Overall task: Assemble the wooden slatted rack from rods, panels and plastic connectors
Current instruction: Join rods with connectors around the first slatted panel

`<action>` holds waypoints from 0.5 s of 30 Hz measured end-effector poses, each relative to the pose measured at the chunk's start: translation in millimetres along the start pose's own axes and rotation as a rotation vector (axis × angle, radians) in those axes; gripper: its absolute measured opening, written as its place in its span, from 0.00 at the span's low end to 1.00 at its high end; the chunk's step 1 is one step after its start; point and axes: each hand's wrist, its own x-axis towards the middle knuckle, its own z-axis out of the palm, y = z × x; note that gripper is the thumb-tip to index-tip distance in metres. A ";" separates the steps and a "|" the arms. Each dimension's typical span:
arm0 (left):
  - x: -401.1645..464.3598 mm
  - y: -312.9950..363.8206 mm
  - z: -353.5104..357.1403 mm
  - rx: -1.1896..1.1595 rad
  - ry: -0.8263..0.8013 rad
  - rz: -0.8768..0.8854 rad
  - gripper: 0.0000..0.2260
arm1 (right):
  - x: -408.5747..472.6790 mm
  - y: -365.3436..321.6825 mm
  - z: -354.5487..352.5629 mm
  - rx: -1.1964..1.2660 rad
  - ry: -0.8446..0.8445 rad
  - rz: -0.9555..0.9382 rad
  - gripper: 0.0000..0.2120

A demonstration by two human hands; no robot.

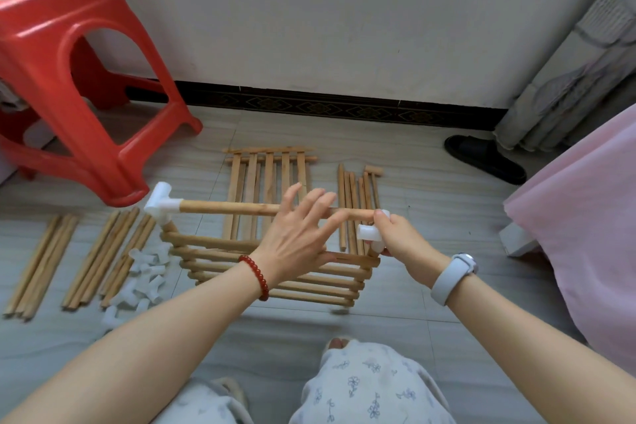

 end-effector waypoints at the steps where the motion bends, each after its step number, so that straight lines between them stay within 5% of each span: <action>1: -4.6 2.0 2.3 0.001 0.074 0.079 0.21 | 0.1 -0.2 -0.7 0.023 -0.001 0.013 0.20; 4: -13.7 11.1 10.1 -0.030 0.076 0.240 0.09 | 0.1 -1.5 1.1 0.053 0.047 0.018 0.17; 8: -18.1 25.3 17.9 -0.234 -0.343 0.017 0.15 | -2.0 -0.7 11.1 -0.021 0.142 -0.075 0.18; 15: -24.2 32.9 26.2 -0.354 -0.291 -0.139 0.13 | -7.2 9.4 9.6 -0.131 0.145 -0.228 0.18</action>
